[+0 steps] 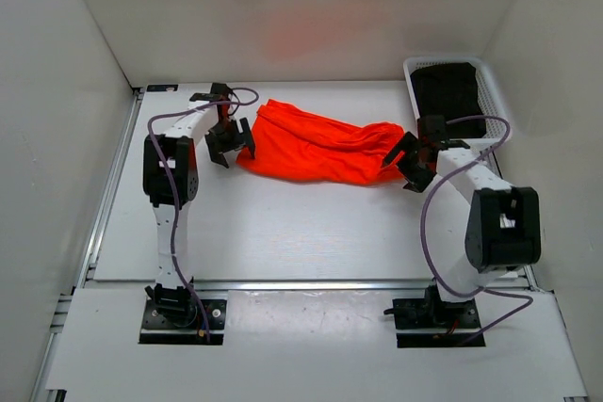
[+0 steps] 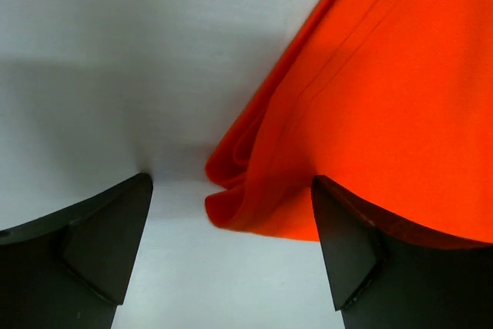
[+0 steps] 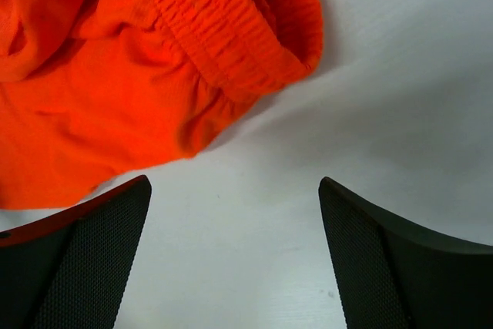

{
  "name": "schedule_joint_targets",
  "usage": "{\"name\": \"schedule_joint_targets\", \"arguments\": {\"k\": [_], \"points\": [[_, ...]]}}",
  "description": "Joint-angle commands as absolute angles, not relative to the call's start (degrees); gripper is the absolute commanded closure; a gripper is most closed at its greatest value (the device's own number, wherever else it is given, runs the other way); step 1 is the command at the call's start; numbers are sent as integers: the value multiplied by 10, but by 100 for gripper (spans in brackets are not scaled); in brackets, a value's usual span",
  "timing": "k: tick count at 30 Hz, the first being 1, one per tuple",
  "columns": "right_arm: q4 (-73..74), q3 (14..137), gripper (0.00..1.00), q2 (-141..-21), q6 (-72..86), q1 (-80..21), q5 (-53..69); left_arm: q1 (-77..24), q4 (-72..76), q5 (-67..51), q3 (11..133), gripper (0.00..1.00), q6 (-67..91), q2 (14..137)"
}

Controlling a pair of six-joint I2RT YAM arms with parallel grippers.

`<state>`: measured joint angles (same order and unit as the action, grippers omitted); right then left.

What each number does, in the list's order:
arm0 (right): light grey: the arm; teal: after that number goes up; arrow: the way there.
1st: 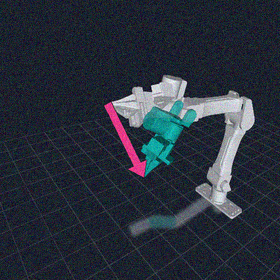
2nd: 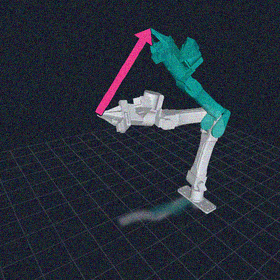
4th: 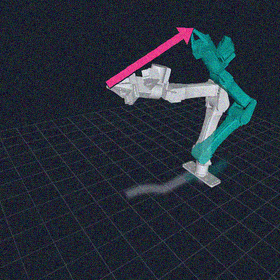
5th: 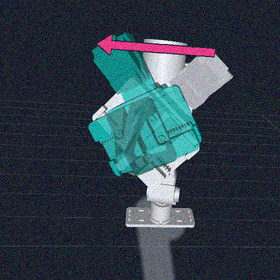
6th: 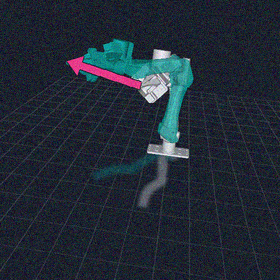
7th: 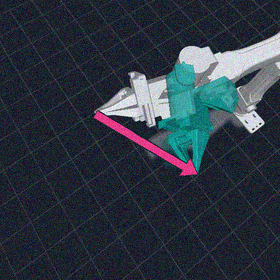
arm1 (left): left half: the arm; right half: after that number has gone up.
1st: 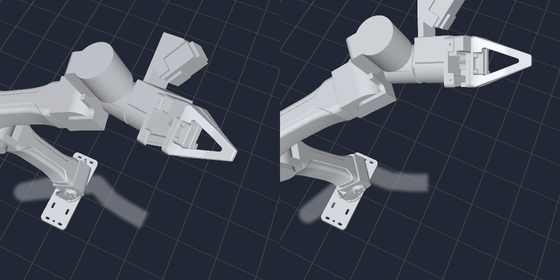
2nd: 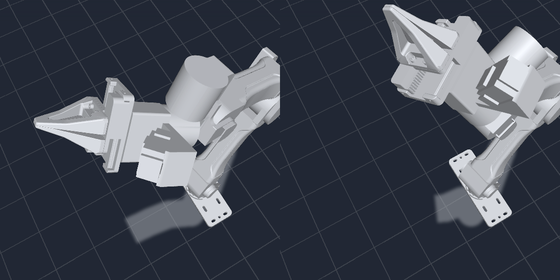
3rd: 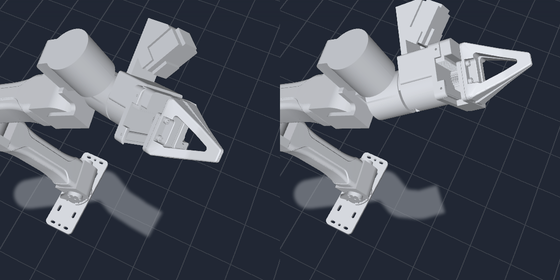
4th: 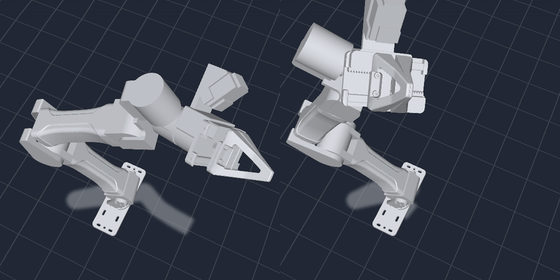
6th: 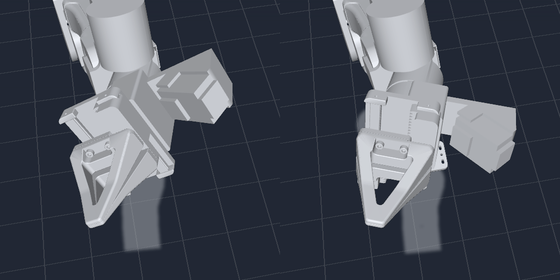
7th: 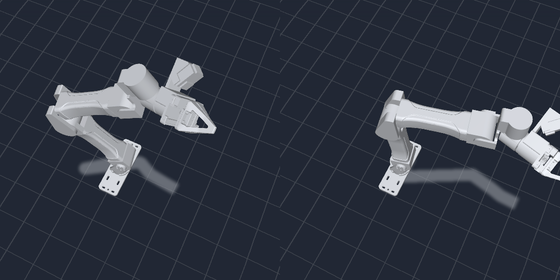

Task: Fold and stack the shorts
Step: Fold the shorts

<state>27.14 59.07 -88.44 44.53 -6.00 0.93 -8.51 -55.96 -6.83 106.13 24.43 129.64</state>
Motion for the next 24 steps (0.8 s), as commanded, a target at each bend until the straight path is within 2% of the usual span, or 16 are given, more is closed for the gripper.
{"name": "schedule_joint_targets", "arguments": {"k": [1, 3, 4, 6, 7, 9, 10, 11, 14, 24], "points": [[215, 629, 9, -941, 446, -57, 23, -92, -542, -87, 1099, 6, 240, 1306], [206, 654, 13, -978, 453, -57, 6, -92, -542, -95, 1107, 18, 245, 1313], [206, 663, 16, -992, 453, -57, 6, -98, -542, -95, 1113, 48, 245, 1322], [206, 684, 20, -1028, 453, -57, 1, -98, -542, -107, 1122, 79, 250, 1330], [200, 698, 23, -1038, 460, -57, -4, -98, -542, -107, 1131, 90, 256, 1335], [200, 703, 39, -1056, 468, -57, -15, -98, -542, -107, 1137, 90, 261, 1335], [200, 708, 50, -1056, 468, -62, -21, -98, -542, -99, 1137, 90, 261, 1325], [200, 708, 75, -1056, 475, -68, -21, -98, -542, -93, 1132, 90, 269, 1318], [214, 702, 100, -1037, 475, -83, -52, -87, -534, -100, 1105, 90, 255, 1282], [257, 609, 100, -921, 469, -163, -89, -12, -504, -100, 909, 90, 254, 1082]]}}
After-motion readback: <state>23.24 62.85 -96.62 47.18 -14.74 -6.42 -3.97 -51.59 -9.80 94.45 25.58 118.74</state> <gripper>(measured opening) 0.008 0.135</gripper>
